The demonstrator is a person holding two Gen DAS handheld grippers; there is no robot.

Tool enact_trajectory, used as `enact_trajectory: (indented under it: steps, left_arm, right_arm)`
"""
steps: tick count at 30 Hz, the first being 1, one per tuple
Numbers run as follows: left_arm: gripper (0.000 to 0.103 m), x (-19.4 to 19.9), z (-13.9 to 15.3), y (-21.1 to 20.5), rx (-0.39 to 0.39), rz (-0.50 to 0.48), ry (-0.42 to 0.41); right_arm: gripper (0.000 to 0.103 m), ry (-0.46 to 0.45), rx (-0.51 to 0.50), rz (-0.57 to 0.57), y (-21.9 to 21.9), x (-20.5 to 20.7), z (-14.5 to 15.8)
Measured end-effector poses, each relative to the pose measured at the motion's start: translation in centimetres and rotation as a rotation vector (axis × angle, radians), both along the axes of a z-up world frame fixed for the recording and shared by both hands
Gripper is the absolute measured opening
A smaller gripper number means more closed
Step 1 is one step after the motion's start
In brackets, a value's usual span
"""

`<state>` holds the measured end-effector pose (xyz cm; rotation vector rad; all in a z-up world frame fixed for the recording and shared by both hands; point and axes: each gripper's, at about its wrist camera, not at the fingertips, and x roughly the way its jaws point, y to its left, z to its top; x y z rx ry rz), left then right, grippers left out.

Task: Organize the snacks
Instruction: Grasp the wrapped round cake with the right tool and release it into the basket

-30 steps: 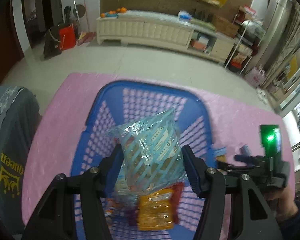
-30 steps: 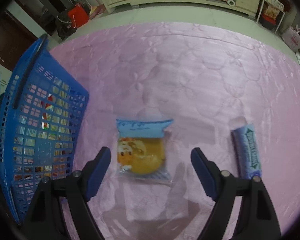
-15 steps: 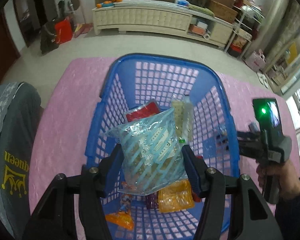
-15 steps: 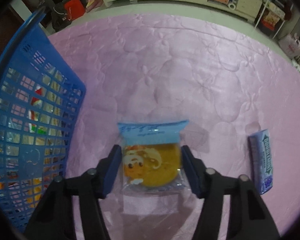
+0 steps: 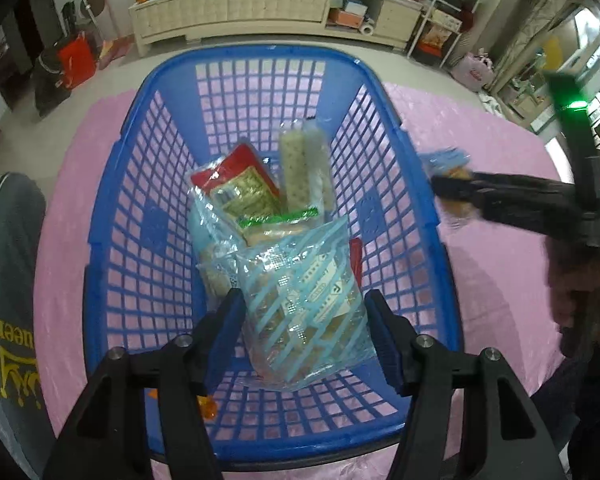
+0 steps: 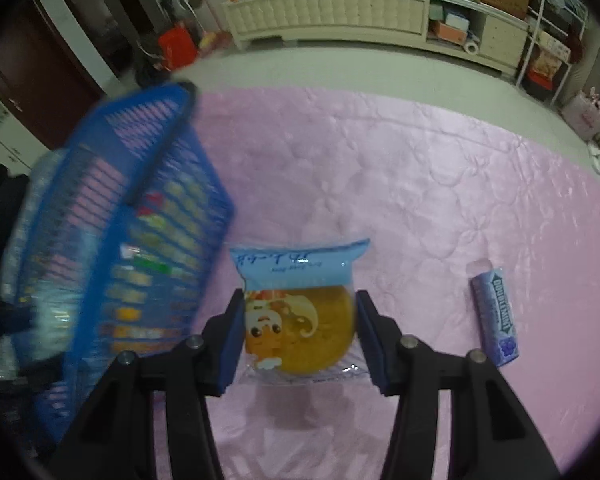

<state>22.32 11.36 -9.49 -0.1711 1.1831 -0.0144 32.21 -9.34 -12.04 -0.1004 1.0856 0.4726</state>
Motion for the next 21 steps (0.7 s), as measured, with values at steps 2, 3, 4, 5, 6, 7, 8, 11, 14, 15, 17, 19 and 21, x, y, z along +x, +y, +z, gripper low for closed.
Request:
enact_trajectory:
  steps: [2, 3, 4, 5, 6, 7, 8, 11, 14, 15, 17, 19, 21]
  left_arm:
    - [0.062, -0.3, -0.2, 0.3, -0.045, 0.006, 0.001]
    - [0.064, -0.5, -0.2, 0.4, -0.083, 0.007, -0.005]
    - [0.066, -0.7, -0.2, 0.7, -0.101, 0.014, -0.007]
    - [0.066, -1.0, 0.0, 0.7, -0.117, 0.025, -0.012]
    - [0.066, -1.2, 0.3, 0.8, -0.127, 0.033, -0.019]
    - [0.066, -1.5, 0.7, 0.9, -0.128, 0.037, -0.028]
    - [0.066, -1.9, 1.2, 0.9, -0.119, 0.04, -0.04]
    - [0.068, -3.3, 2.9, 1.0, -0.098, 0.045, -0.085]
    - [0.07, -4.8, 4.7, 1.3, -0.086, 0.048, -0.142]
    - [0.07, -5.2, 5.3, 1.3, -0.078, 0.049, -0.158]
    - [0.07, -5.9, 6.2, 1.7, -0.064, 0.058, -0.183]
    - [0.07, -6.7, 7.2, 2.0, -0.046, 0.071, -0.22]
    - [0.07, -7.5, 7.8, 2.5, -0.031, 0.075, -0.244]
  right_arm:
    - [0.057, -0.02, 0.003, -0.003, 0.0, -1.0, 1.2]
    - [0.057, -0.03, 0.002, -0.001, -0.2, -1.7, 1.5]
    - [0.057, -0.042, 0.002, 0.002, -0.3, -2.4, 2.2]
    - [0.057, -0.05, 0.002, 0.002, -0.5, -2.9, 2.8]
    - [0.057, -0.054, 0.004, 0.002, -0.3, -3.1, 3.2]
    - [0.057, -0.057, 0.015, 0.0, -0.5, -3.8, 3.8]
    - [0.057, -0.054, 0.03, 0.0, -0.5, -3.9, 3.7]
    - [0.057, -0.03, 0.087, -0.011, -1.1, -4.9, 5.1]
    - [0.057, -0.051, 0.107, -0.011, -1.0, -6.3, 6.7]
    - [0.057, -0.065, 0.104, -0.009, -0.9, -7.1, 7.2]
    - [0.057, -0.09, 0.101, 0.003, -0.5, -8.0, 8.3]
    - [0.057, -0.107, 0.105, 0.014, 0.1, -8.8, 9.1]
    - [0.057, -0.114, 0.115, 0.024, 0.4, -9.4, 9.6]
